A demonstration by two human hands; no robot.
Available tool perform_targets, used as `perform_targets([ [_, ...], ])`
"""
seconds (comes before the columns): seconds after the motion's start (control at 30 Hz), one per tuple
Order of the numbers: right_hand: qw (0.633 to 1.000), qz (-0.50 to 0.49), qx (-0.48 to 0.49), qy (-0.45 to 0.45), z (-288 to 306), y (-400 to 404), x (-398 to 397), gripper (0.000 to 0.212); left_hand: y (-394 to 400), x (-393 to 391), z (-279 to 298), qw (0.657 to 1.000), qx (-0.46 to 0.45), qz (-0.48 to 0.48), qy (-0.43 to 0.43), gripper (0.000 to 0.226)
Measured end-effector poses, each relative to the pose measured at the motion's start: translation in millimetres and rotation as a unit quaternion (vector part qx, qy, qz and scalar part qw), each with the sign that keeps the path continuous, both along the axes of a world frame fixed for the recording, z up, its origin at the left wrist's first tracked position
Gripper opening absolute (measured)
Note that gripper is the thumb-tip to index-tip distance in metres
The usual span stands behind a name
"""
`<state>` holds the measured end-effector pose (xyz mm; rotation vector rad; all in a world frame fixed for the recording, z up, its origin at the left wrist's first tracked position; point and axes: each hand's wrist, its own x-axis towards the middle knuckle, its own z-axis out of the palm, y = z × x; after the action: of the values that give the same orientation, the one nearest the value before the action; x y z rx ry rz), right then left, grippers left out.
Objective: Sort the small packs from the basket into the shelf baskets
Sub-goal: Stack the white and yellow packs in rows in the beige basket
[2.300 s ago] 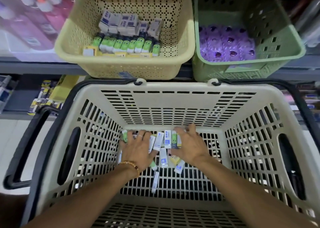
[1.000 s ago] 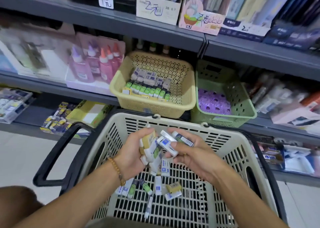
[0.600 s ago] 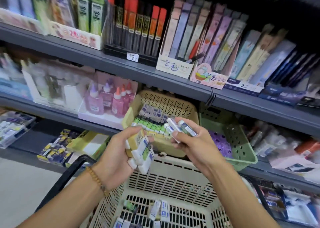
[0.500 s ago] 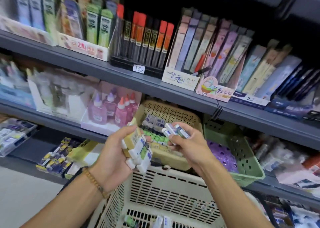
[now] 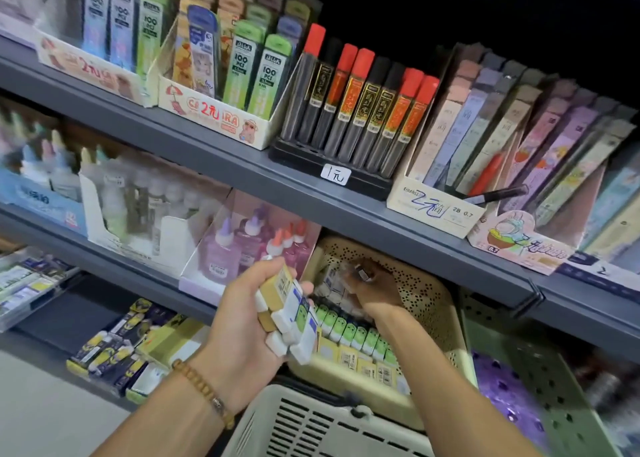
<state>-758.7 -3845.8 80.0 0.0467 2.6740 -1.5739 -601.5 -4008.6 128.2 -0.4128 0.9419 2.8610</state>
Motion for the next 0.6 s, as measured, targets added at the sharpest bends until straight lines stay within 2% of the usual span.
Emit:
perform_targets([
  [0.07,0.998,0.0,0.059,0.018,-1.2,7.7,-3.1,0.011,-0.1,0.9,-0.5,1.0,-0.001,-0.005,-0.002,0.027],
  [0.13,0.994,-0.028,0.105,0.012,-1.1,17.2,-4.7,0.023,0.4,2.0,-0.2,1.0,-0.003,-0.012,0.0,0.024],
  [0.2,0.996,-0.044,0.073,-0.025,-0.8,25.1,-1.8,0.023,1.6,3.4,0.1,1.0,-0.002,-0.013,0.0,0.022],
  [0.33,0.995,-0.058,-0.05,-0.064,10.9,40.4,13.3,0.019,7.1,7.7,2.1,1.0,-0.007,-0.015,0.002,0.022],
  [0.43,0.993,0.025,-0.064,-0.099,19.5,55.0,28.5,0.025,9.4,8.9,4.0,1.0,-0.012,-0.026,0.009,0.021],
  [0.5,0.988,0.071,-0.061,-0.122,21.3,63.9,38.7,0.022,9.3,8.1,4.4,1.0,-0.015,-0.026,0.005,0.022],
  [0.6,0.986,0.082,-0.028,-0.142,22.0,73.7,46.9,0.019,9.1,6.7,4.3,1.0,-0.018,-0.022,0.003,0.022],
])
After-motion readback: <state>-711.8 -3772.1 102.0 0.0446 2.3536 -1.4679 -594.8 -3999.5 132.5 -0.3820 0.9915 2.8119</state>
